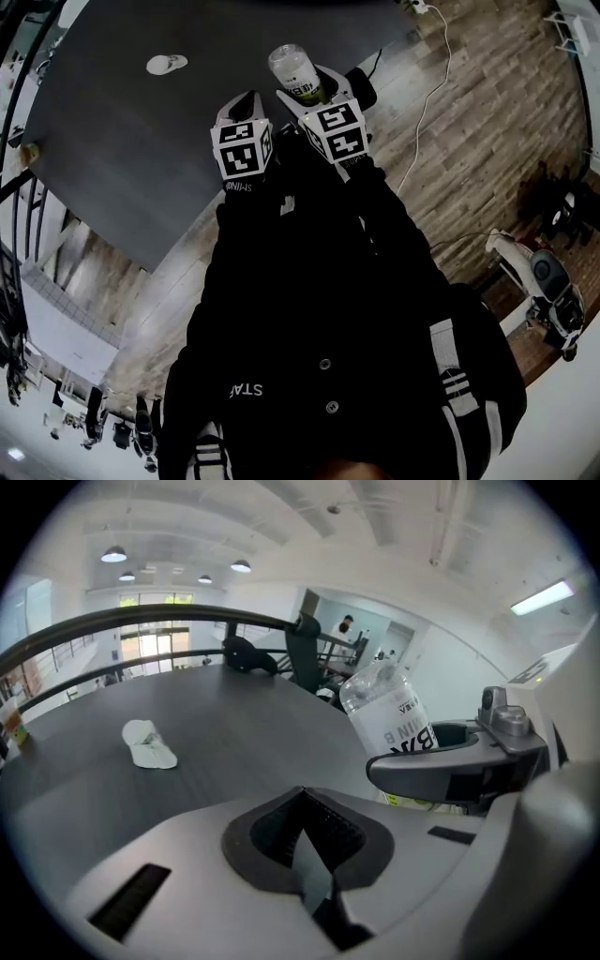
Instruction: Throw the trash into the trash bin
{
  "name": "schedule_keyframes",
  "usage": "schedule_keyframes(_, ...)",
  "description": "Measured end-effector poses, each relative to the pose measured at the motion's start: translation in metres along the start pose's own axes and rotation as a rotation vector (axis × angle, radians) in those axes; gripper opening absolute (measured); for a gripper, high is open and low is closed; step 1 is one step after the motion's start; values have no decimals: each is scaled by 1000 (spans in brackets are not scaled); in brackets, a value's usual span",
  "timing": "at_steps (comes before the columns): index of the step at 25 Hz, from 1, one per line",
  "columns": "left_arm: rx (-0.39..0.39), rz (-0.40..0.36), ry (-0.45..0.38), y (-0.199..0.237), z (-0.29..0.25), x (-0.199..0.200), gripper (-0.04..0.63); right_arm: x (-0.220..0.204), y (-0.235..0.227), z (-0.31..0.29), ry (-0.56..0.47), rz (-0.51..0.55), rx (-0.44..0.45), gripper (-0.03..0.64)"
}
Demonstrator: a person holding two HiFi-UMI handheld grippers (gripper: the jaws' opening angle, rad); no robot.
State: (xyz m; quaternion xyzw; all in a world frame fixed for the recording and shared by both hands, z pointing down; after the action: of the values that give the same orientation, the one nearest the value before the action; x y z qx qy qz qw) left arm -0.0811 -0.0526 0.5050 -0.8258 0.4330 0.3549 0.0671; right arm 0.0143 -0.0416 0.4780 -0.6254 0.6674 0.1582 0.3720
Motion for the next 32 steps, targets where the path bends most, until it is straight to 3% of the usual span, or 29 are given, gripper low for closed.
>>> schedule_keyframes(18,-253,-296,124,-179,-94,-3,0,-86,-158,94,-55,-272,-258,331)
schedule_keyframes(32,-362,-446,238,-253,-172,-76,0,-204,-244,83,-22,-474,-361,331)
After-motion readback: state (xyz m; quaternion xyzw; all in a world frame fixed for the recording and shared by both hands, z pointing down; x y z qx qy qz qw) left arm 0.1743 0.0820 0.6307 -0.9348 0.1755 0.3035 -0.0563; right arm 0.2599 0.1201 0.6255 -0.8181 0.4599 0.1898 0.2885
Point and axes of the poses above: the fingertips, and each gripper's own axes: z backward along the fingers, y to its left, x out of its top, the point moved 2 cm from there along z, backward along the fingers, and after that the axes turned 8 degrees about -z, right-handed, at the moved point
